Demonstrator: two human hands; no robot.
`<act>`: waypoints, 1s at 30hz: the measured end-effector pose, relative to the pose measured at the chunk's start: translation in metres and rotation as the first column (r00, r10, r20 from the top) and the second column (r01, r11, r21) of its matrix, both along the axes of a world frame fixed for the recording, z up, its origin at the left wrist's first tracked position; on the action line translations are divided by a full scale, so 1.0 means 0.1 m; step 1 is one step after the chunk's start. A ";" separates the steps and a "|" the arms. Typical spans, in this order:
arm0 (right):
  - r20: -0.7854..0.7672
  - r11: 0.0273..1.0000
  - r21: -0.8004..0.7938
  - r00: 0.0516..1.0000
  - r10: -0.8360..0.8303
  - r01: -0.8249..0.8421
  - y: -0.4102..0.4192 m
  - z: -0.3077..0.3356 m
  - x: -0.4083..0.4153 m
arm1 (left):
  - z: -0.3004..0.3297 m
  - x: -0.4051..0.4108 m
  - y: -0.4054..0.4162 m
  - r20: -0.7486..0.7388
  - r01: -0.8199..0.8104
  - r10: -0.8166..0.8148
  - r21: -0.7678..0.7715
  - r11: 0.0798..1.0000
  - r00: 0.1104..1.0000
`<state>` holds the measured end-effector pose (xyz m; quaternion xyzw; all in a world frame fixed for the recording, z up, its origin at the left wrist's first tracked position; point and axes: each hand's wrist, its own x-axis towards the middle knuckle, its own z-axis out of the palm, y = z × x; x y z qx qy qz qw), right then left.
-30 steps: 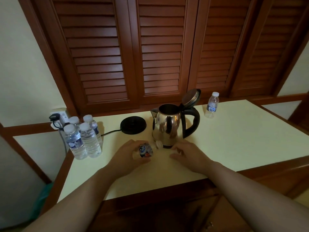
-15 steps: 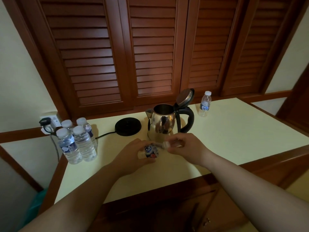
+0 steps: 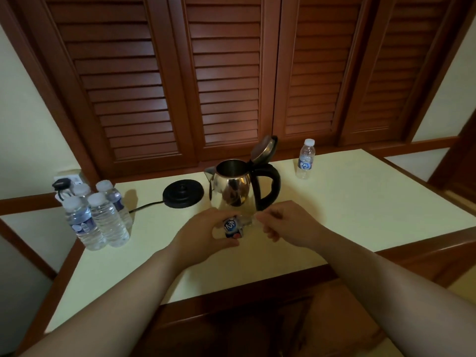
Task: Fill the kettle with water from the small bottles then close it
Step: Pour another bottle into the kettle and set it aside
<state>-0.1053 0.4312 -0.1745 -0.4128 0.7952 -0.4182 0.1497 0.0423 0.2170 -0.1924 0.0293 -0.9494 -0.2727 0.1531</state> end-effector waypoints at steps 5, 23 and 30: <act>0.053 0.990 -0.068 0.991 0.126 -0.122 0.30 0.03 -0.31 | -0.05 -0.19 0.31 0.007 -0.027 0.027 0.058 0.998 1.000; -0.076 0.990 0.119 0.993 0.086 -0.077 1.09 -0.01 -1.63 | -0.09 -1.36 1.40 0.015 -0.085 0.084 0.230 0.969 0.996; -0.148 0.978 0.209 0.988 0.051 -0.019 1.27 -0.16 -2.16 | -0.13 -1.69 1.54 -0.015 -0.206 0.216 0.253 0.945 0.976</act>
